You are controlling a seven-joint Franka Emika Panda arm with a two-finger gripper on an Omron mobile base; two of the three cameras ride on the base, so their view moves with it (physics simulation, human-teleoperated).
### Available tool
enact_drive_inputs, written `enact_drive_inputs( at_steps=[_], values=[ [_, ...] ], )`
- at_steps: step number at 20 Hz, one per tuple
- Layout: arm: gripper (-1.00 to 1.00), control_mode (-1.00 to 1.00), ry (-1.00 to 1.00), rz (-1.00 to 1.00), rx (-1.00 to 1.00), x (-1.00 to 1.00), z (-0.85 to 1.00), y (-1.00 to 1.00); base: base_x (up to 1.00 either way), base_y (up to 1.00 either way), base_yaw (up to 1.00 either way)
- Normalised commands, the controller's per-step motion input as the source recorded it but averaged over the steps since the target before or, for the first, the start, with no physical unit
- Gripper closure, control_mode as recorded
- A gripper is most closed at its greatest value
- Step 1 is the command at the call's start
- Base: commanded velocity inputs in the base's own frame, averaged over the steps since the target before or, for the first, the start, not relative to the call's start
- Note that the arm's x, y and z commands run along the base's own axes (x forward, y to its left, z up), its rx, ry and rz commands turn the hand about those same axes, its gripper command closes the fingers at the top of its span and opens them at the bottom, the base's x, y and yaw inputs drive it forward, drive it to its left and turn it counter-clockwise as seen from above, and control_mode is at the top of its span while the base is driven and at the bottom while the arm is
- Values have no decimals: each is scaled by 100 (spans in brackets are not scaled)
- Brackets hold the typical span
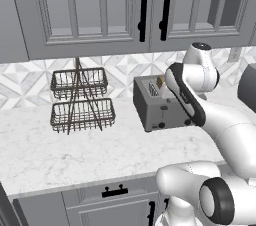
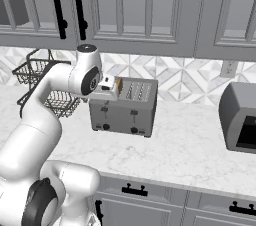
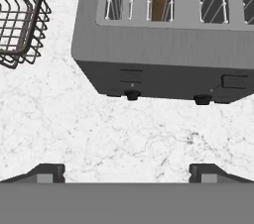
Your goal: Start the toaster. Once the lever pops up, take the bread to the plate on the dining counter.
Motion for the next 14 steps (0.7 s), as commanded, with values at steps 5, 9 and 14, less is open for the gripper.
enact_drive_inputs(
  at_steps=[5,9,14],
  values=[
    [-100,-100,-4,0,0,4,-13,15,0,0,0],
    [-100,-100,-7,0,0,31,-29,22,0,0,0],
    [-100,-100,-7,0,0,26,-30,17,0,0,0]
  ],
)
